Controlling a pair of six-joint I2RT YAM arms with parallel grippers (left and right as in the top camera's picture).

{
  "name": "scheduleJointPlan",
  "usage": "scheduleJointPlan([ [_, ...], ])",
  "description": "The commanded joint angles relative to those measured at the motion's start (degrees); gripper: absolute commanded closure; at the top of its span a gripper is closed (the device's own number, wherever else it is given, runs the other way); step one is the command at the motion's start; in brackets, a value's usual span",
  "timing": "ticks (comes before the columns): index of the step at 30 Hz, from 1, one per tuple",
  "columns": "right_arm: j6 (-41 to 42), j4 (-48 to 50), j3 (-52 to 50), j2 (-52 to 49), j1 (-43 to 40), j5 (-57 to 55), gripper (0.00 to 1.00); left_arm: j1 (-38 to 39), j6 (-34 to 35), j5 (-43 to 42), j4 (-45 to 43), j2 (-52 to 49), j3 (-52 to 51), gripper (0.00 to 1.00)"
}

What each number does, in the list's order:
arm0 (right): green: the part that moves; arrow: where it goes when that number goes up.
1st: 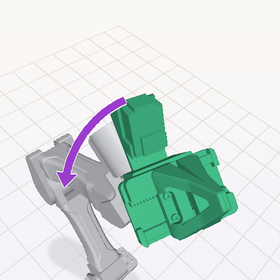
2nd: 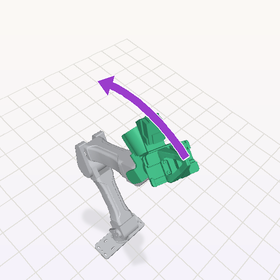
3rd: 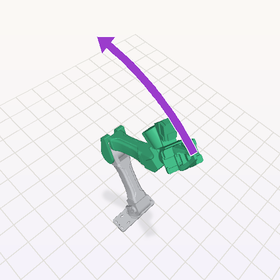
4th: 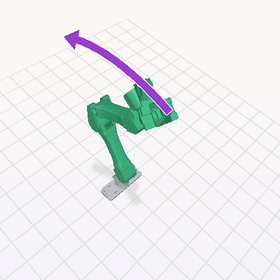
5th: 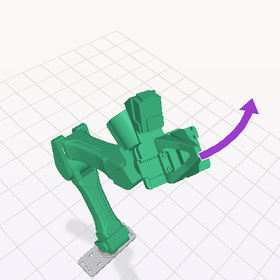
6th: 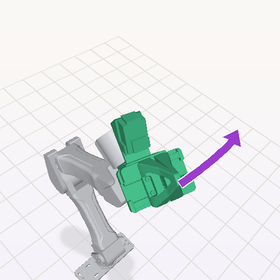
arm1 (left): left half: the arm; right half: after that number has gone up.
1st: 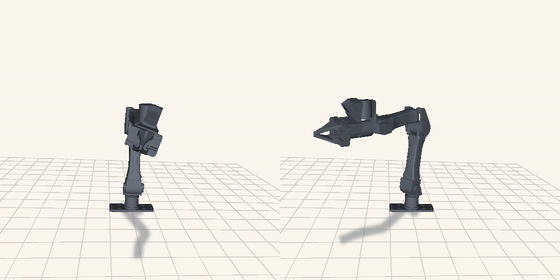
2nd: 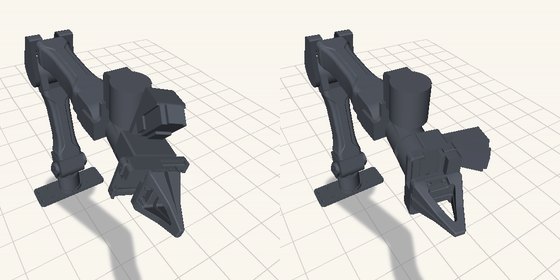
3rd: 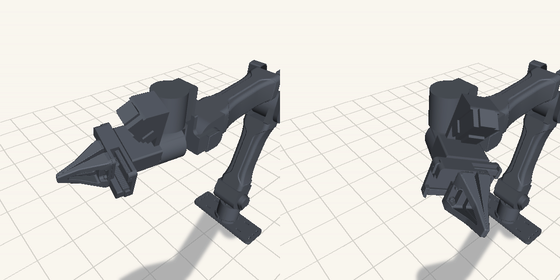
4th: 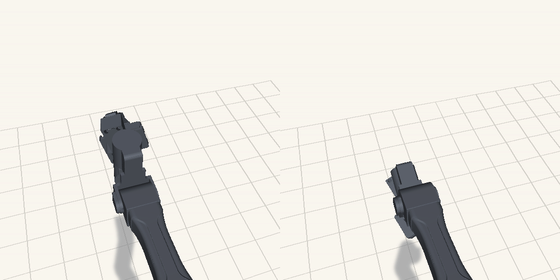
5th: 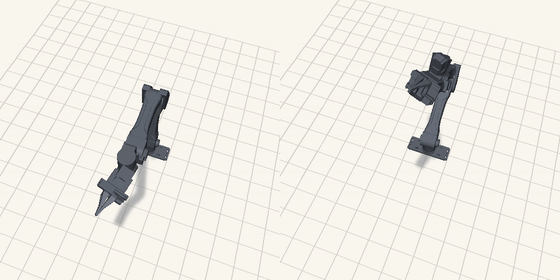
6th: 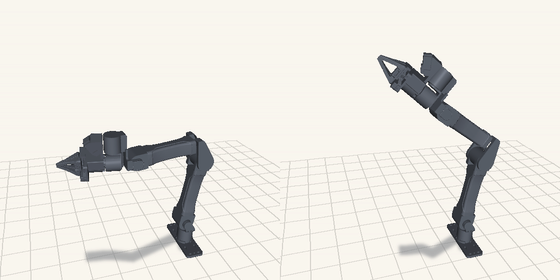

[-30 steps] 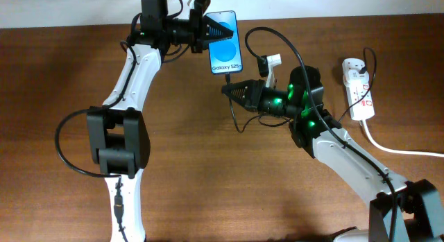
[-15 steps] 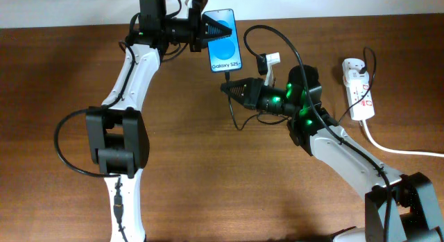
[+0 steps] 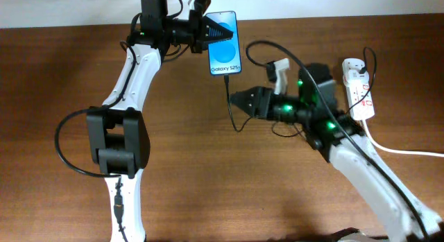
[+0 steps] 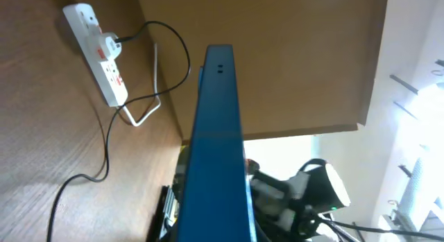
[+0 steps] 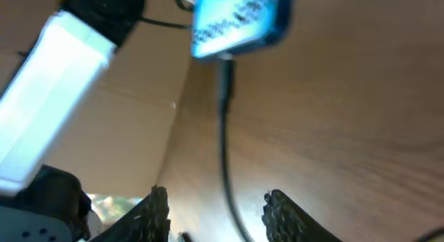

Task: Plug charger to phone and switch on socket
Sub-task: 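Lower the charging phone onto the table and release both grippers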

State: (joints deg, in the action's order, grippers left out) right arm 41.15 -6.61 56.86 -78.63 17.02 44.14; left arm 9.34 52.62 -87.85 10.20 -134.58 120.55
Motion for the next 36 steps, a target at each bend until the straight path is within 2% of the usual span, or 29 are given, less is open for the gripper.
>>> scheduleJointPlan([
  [1, -9.0, -8.0, 4.1, 6.7, -0.3, -10.8, 0.53, -0.3, -2.6, -0.3, -0.1, -1.0, 0.4, 1.00],
  [5, -15.7, -23.8, 11.2, 7.9, -0.3, -20.7, 0.54, -0.2, -6.3, 0.8, 0.0, -3.2, 0.2, 1.00],
  [6, -17.0, -27.2, 12.7, 7.9, -0.3, -23.9, 0.54, -0.2, -6.3, 1.5, 1.1, -4.2, 0.2, 1.00],
  [7, -17.2, -29.2, 13.5, 7.9, -0.3, -26.8, 0.54, -0.2, -9.8, 3.8, 4.8, -5.1, 0.2, 1.00],
  [8, -17.2, -30.5, 13.6, 7.9, -0.3, -28.3, 0.53, 0.0, -21.7, 10.4, 17.4, -5.6, 0.2, 1.00],
  [9, -17.2, -30.9, 13.6, 7.8, -0.3, -28.4, 0.53, 0.0, -27.4, 17.7, 25.5, -5.6, 0.2, 1.00],
  [10, -17.2, -31.2, 13.6, 7.8, -0.3, -28.8, 0.53, 0.0, -33.4, 30.1, 34.6, -5.6, 0.2, 1.00],
  [12, -17.2, -31.4, 13.6, 7.8, -0.3, -30.6, 0.53, 0.5, -41.4, 46.4, 44.1, -5.6, 0.2, 1.00],
  [13, -17.2, -31.4, 13.6, 7.8, -0.3, -31.1, 0.53, 1.0, -44.1, 48.4, 45.7, -5.9, 0.2, 1.00],
  [15, -17.2, -31.5, 13.6, 7.8, -0.3, -31.1, 0.53, 1.3, -45.1, 52.4, 46.0, -7.1, 0.2, 1.00],
  [21, -17.2, -32.4, 13.6, 7.3, -0.3, -32.0, 0.53, 1.4, -46.3, 55.9, 45.9, -10.6, 0.2, 1.00],
  [24, -17.2, -32.4, 13.6, 6.5, -0.3, -32.0, 0.53, 1.4, -46.3, 56.4, 46.1, -10.6, 0.2, 0.75],
  [25, -17.2, -32.4, 13.6, 6.4, -0.3, -32.0, 0.53, 1.4, -46.3, 56.4, 46.1, -10.6, 0.2, 0.62],
  [29, -17.2, -32.4, 13.6, 6.2, -0.3, -32.0, 0.53, 1.4, -46.3, 60.8, 46.2, -10.6, 0.2, 0.60],
  [31, -17.2, -32.5, 13.6, 6.2, -0.3, -32.0, 0.53, 1.4, -46.3, 65.8, 46.8, -10.6, 0.2, 0.63],
  [32, -17.2, -32.5, 13.6, 6.2, -0.3, -32.0, 0.53, 1.4, -46.3, 68.3, 47.2, -10.6, 0.2, 0.59],
  [33, -17.2, -32.5, 13.6, 6.2, -0.3, -32.0, 0.53, 1.4, -46.3, 72.1, 47.7, -10.6, 0.4, 0.43],
  [34, -17.2, -32.5, 13.6, 6.2, -0.3, -32.0, 0.52, 1.2, -46.3, 74.8, 48.7, -10.4, 1.3, 0.40],
  [36, -17.2, -32.4, 13.6, 6.2, -0.3, -32.4, 0.48, -0.3, -46.3, 77.3, 52.2, -8.1, 6.3, 0.41],
])
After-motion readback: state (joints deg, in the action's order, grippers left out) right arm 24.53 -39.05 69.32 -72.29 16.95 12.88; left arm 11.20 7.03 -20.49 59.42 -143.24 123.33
